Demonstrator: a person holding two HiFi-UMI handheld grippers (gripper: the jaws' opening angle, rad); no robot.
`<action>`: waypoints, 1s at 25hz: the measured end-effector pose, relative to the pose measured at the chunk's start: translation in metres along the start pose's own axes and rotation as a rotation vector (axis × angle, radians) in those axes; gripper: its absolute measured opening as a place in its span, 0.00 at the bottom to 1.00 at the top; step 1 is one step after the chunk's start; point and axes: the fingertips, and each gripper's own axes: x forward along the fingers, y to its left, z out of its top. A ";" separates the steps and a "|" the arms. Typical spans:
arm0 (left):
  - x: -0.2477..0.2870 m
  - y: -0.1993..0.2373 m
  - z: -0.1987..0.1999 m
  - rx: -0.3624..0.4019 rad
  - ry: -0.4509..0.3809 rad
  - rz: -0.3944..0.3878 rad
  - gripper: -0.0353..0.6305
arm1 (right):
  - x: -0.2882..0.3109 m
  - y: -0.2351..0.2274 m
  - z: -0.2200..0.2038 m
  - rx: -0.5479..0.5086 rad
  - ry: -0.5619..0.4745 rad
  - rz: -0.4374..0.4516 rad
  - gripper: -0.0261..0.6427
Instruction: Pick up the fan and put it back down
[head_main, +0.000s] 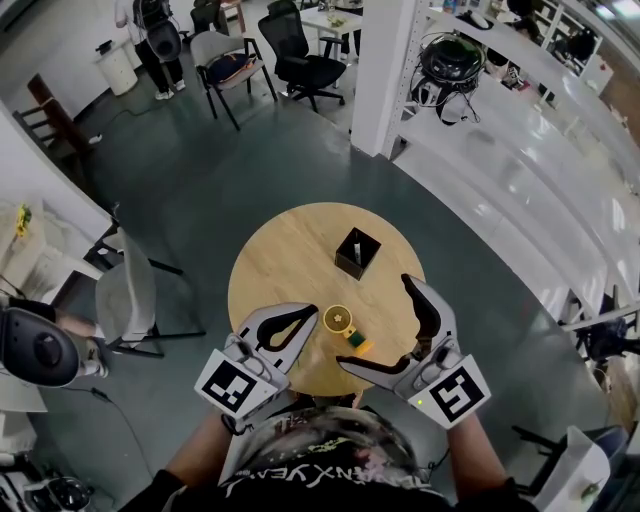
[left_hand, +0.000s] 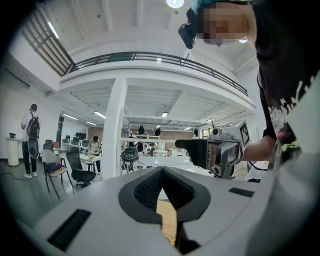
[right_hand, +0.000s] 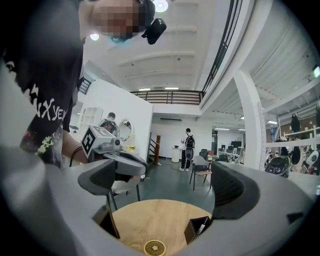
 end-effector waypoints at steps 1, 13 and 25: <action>0.000 0.000 0.000 0.002 -0.002 -0.001 0.08 | 0.000 0.000 -0.001 0.003 0.000 -0.001 0.91; 0.001 0.001 -0.001 0.008 0.007 -0.007 0.08 | -0.010 -0.018 0.012 0.012 -0.078 -0.111 0.29; 0.000 0.005 -0.006 0.007 0.023 0.006 0.08 | -0.009 -0.018 0.011 -0.001 -0.088 -0.111 0.04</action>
